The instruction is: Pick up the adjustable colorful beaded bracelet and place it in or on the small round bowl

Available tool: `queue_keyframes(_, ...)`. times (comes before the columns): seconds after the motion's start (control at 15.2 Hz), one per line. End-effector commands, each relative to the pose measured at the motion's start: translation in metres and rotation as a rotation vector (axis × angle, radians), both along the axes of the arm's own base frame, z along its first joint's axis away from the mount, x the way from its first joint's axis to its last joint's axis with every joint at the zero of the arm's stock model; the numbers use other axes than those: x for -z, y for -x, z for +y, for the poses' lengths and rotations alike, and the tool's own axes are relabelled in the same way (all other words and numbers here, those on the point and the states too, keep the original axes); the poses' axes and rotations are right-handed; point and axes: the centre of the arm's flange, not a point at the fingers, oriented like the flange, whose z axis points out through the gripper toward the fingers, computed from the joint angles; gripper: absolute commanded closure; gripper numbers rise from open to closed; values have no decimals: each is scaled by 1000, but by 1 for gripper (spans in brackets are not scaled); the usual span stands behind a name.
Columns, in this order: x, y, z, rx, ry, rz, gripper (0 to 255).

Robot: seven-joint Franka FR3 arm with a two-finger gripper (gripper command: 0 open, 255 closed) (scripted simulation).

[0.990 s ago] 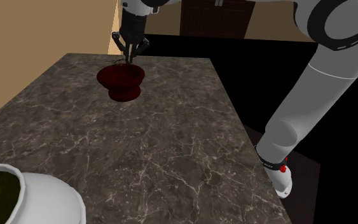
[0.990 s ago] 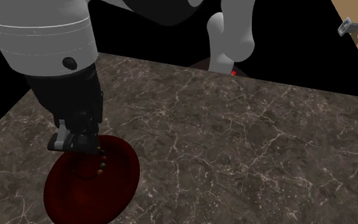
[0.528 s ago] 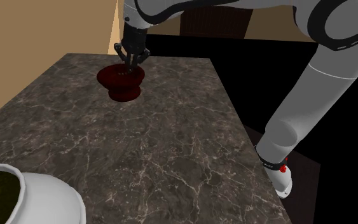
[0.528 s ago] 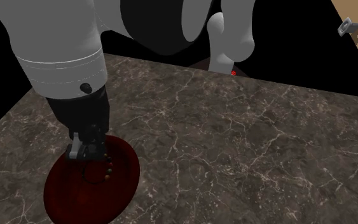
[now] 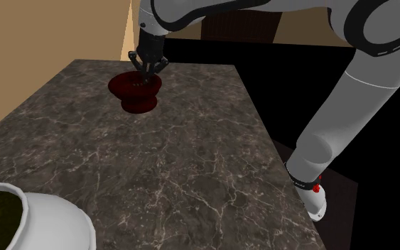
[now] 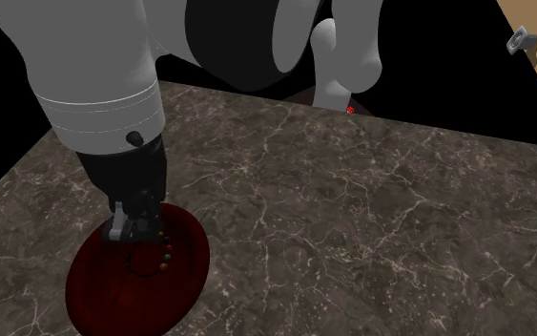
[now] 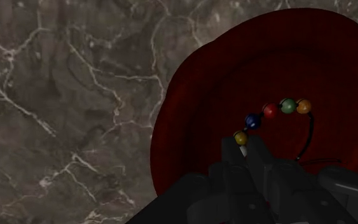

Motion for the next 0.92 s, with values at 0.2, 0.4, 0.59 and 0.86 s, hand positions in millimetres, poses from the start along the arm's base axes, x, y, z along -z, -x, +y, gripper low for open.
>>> queue_keyframes(0.2,0,0,0,0,0,0,0)
queue_keyframes(0.4,0,0,0,0,0,0,0)
queue_keyframes(0.59,-38,9,-6,0,0,0,0)
queue_keyframes(0.86,-48,11,-7,0,0,0,0)
